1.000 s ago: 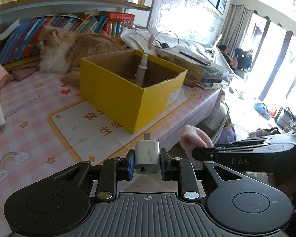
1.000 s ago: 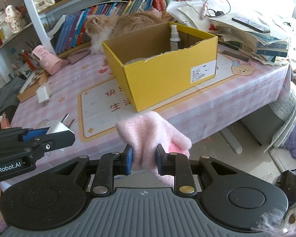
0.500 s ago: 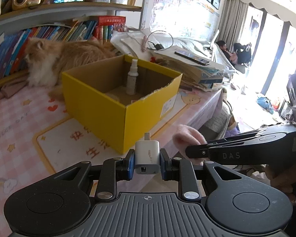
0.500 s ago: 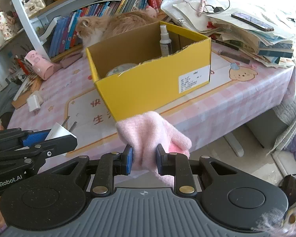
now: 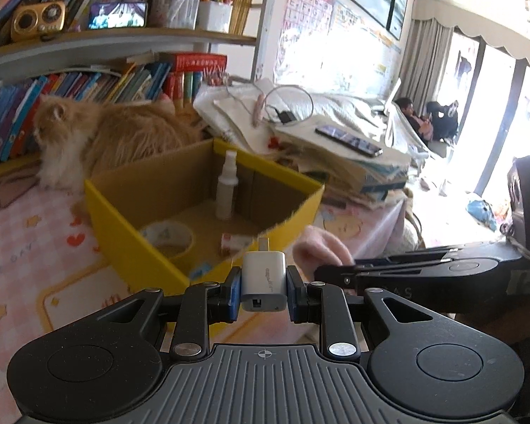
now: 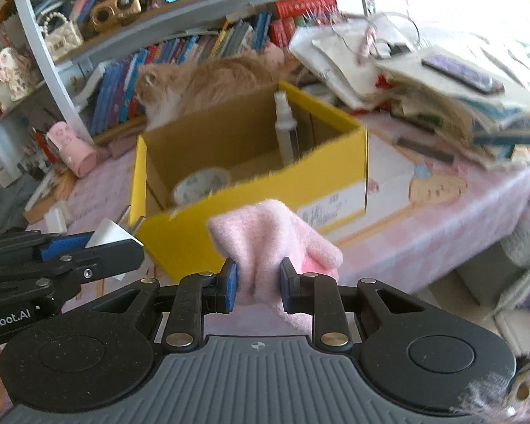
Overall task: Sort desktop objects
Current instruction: 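Lower the charger cube and pink glove into the yellow box and open both tools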
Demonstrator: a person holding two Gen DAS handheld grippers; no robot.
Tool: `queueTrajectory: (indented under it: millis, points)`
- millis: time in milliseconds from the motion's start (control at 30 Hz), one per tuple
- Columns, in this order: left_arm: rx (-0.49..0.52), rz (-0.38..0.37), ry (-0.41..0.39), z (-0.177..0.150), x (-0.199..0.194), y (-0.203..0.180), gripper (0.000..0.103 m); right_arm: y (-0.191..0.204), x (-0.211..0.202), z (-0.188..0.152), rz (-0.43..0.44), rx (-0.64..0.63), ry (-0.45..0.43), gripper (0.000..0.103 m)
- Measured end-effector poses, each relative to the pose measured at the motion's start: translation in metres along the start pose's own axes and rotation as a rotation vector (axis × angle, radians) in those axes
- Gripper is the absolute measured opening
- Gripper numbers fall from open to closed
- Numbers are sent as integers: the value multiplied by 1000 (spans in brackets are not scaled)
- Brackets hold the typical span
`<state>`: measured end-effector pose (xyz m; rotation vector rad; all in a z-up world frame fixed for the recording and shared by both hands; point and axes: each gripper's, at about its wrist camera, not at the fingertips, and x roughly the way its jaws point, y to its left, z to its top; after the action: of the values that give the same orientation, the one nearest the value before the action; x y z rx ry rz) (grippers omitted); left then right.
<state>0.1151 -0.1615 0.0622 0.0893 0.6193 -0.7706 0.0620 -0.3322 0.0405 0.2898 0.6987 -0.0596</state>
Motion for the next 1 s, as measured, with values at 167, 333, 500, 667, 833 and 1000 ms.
queueTrajectory:
  millis: [167, 333, 500, 667, 833, 1000]
  points:
    - [-2, 47, -44, 19, 11, 1, 24, -8, -1, 32, 17, -69, -90, 22]
    - [-9, 112, -88, 34, 21, 8, 24, -11, 4, 67, 53, -138, -169, 22]
    - [-3, 207, -100, 39, 39, 22, 24, -11, 24, 91, 95, -184, -187, 22]
    - [3, 257, -79, 37, 51, 31, 24, -4, 48, 100, 144, -238, -145, 22]
    - [11, 274, -7, 28, 72, 31, 24, 2, 77, 95, 171, -275, -69, 22]
    - [17, 265, 39, 19, 83, 27, 24, 0, 99, 84, 164, -295, -3, 22]
